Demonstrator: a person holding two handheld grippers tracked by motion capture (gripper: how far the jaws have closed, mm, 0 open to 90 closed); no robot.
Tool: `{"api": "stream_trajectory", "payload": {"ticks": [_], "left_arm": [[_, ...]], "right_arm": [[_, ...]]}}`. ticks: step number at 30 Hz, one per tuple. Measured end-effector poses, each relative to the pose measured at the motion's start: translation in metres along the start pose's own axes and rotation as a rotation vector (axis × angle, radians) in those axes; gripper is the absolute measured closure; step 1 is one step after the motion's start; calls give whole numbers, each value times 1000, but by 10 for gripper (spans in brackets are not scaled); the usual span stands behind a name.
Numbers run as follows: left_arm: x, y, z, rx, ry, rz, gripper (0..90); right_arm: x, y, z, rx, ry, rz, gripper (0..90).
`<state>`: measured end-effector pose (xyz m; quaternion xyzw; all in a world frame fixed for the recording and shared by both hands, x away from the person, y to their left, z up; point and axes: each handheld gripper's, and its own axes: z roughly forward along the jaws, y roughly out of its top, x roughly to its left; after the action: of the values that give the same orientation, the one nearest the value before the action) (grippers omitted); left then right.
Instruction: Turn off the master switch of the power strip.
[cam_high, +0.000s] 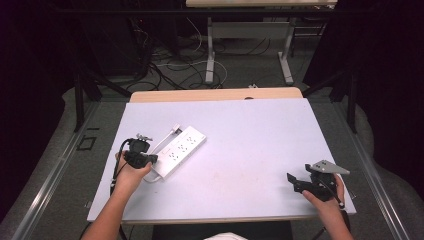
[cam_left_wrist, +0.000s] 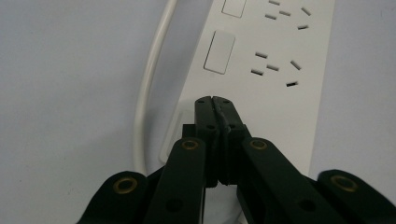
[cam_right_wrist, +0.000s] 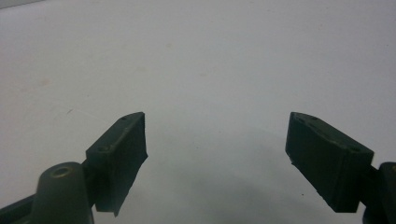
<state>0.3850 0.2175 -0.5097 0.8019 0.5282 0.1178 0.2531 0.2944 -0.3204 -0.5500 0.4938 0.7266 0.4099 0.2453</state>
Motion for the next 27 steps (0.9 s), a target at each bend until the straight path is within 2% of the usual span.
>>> {"api": "stream_trajectory", "payload": {"ticks": [1, 2, 6, 9, 10, 14, 16, 20, 27], "left_arm": [[0, 1, -1, 1, -2, 11, 900], [0, 1, -1, -3, -1, 1, 900], [0, 4, -2, 4, -4, 13, 892], [-2, 5, -2, 3, -2, 5, 874], [-1, 5, -3, 10, -4, 20, 864], [-1, 6, -4, 3, -2, 5, 849], [0, 6, -4, 7, -5, 16, 832], [0, 5, -3, 1, -1, 4, 799], [2, 6, -7, 1, 3, 8, 714]], "right_arm": [[0, 0, 0, 0, 0, 0, 202], [0, 0, 0, -1, 0, 0, 202], [0, 0, 0, -2, -6, -4, 202], [0, 0, 0, -2, -6, -3, 202], [0, 0, 0, -4, -4, -2, 202], [1, 1, 0, -9, -1, -4, 202], [1, 0, 0, -11, -6, -4, 202], [1, 0, 0, -11, -7, -5, 202], [1, 1, 0, -9, -6, -11, 202]]}}
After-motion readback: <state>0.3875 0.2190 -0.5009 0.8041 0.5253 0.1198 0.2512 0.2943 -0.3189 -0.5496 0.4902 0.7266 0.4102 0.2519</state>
